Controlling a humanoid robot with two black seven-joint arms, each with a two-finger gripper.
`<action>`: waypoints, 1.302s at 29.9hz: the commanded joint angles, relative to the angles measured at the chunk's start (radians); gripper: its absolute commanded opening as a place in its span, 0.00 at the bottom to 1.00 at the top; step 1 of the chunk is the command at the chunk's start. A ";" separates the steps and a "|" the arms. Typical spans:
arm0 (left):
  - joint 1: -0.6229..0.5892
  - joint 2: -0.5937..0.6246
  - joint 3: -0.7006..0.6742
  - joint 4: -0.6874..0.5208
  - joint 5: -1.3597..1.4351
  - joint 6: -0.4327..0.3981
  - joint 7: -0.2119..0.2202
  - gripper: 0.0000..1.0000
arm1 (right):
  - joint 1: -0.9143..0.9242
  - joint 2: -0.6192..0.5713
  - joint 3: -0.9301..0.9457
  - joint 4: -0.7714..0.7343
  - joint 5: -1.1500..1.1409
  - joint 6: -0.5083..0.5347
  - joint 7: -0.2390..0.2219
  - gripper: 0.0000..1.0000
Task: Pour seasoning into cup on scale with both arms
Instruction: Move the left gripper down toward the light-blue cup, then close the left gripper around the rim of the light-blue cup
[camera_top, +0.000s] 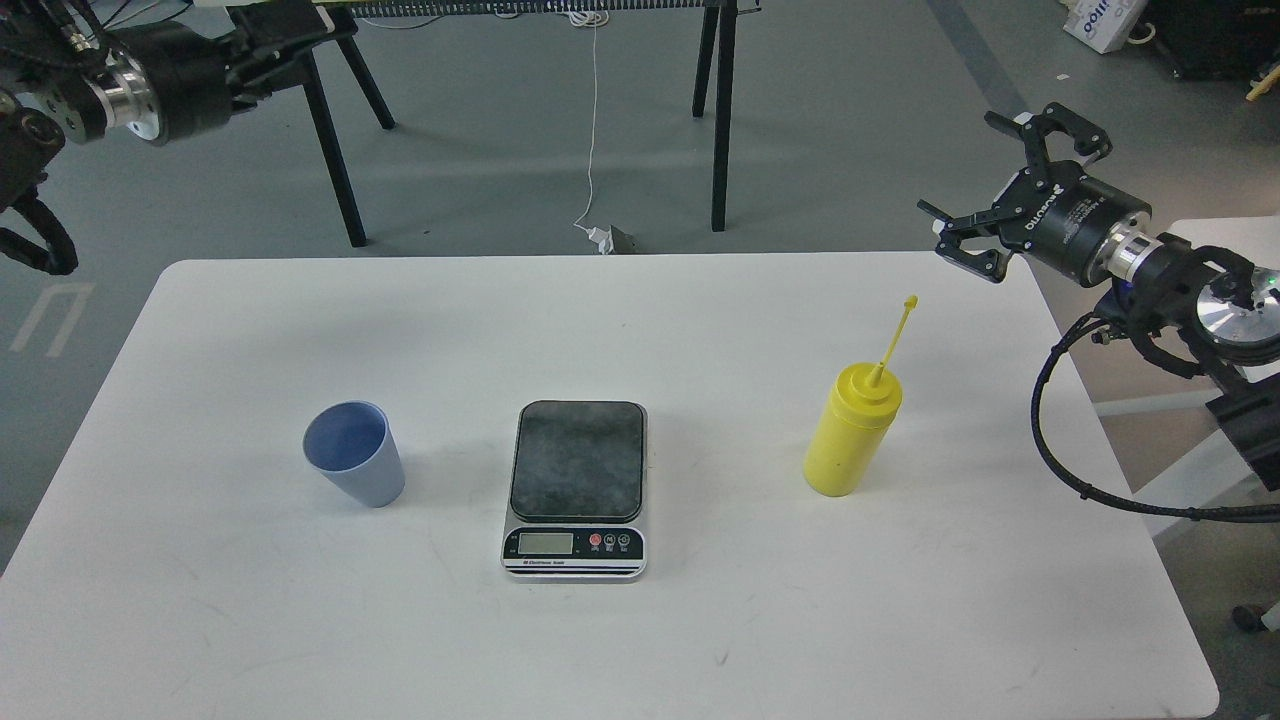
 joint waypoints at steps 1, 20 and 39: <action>0.014 0.064 0.068 -0.164 0.154 0.000 0.000 1.00 | 0.000 -0.001 -0.001 -0.001 0.000 0.000 0.000 0.99; 0.166 0.181 0.229 -0.359 0.426 0.000 0.000 1.00 | -0.003 0.000 -0.009 -0.002 -0.002 0.000 -0.001 0.99; 0.264 0.166 0.244 -0.327 0.426 0.000 0.000 1.00 | -0.002 -0.001 -0.011 -0.002 -0.002 0.000 -0.001 0.99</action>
